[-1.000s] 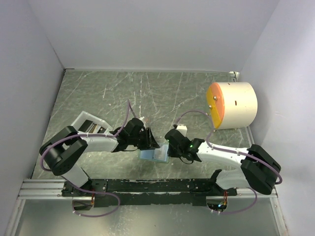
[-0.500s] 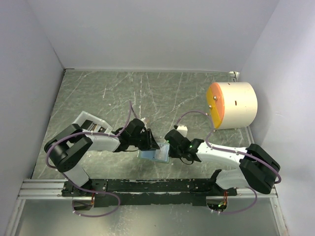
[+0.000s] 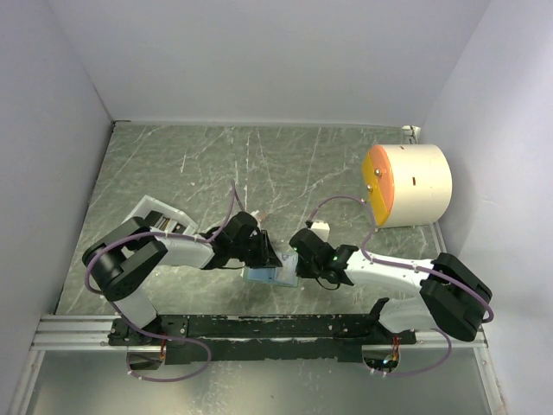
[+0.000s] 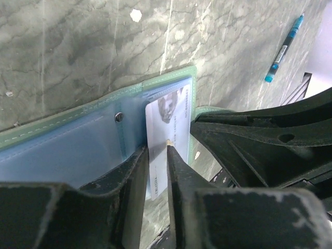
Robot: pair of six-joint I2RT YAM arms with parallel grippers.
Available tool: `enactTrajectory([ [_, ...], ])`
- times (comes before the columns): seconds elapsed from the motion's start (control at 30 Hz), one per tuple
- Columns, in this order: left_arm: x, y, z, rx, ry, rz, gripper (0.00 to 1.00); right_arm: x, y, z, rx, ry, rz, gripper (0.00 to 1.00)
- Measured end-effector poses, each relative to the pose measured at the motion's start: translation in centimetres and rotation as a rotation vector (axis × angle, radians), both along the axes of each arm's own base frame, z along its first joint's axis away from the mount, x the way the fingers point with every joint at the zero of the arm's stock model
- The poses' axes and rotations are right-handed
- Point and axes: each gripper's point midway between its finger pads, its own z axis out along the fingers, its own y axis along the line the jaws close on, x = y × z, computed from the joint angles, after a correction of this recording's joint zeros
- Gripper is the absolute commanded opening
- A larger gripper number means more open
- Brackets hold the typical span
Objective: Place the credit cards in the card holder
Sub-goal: Insert the credit card into the card holder, then pick up the credit card from the storage box.
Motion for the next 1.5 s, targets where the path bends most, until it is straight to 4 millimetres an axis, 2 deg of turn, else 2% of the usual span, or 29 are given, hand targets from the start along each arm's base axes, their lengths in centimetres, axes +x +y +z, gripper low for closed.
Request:
enactTrajectory([
  [0.13, 0.1, -0.2, 0.3, 0.01, -0.006, -0.005, 0.44, 0.0, 0.0, 0.0, -0.002, -0.002, 0.002, 0.16],
  [0.3, 1.2, 0.0, 2.2, 0.05, -0.07, -0.002, 0.52, 0.1, 0.0, 0.2, 0.0, -0.009, 0.005, 0.17],
  [0.33, 1.5, 0.1, 2.9, 0.062, -0.093, 0.002, 0.57, 0.1, 0.0, 0.3, 0.002, -0.012, 0.007, 0.17],
  [0.4, 2.2, 0.5, 4.4, 0.083, -0.146, 0.009, 0.61, 0.2, 0.1, 0.4, 0.004, -0.016, 0.01, 0.18],
  [0.6, 5.4, 1.8, 11.0, 0.165, -0.341, 0.05, 0.59, 0.3, 0.2, 1.1, 0.018, -0.036, 0.021, 0.18],
  [0.73, 7.3, 3.4, 13.3, 0.27, -0.428, 0.073, 0.58, 0.5, 0.4, 1.7, 0.033, -0.054, 0.031, 0.18],
  [0.83, 8.1, 5.6, 13.3, 0.38, -0.454, 0.076, 0.58, 0.7, 0.7, 2.1, 0.05, -0.07, 0.037, 0.19],
  [0.93, 8.9, 8.5, 12.5, 0.494, -0.448, 0.079, 0.58, 0.9, 1.0, 2.6, 0.067, -0.084, 0.042, 0.25],
  [1.07, 10.3, 13.6, 11.6, 0.651, -0.429, 0.099, 0.59, 1.0, 1.1, 2.9, 0.074, -0.096, 0.049, 0.31],
  [1.2, 11.4, 18.3, 12.1, 0.786, -0.455, 0.101, 0.59, 1.0, 1.1, 3.4, 0.082, -0.11, 0.056, 0.36],
  [1.3, 11.9, 21.1, 13.2, 0.877, -0.516, 0.081, 0.6, 1.1, 1.2, 3.6, 0.086, -0.115, 0.059, 0.37],
  [1.37, 12.1, 22.2, 13.4, 0.913, -0.534, 0.076, 0.61, 1.4, 1.6, 4.2, 0.091, -0.128, 0.068, 0.38],
  [1.4, 12.1, 23.6, 13.4, 0.962, -0.549, 0.061, 0.61, 1.4, 1.6, 4.2, 0.091, -0.129, 0.069, 0.37],
  [1.5, 12.1, 25.6, 12.7, 1.038, -0.561, 0.044, 0.59, 1.6, 1.8, 4.6, 0.09, -0.139, 0.08, 0.37],
])
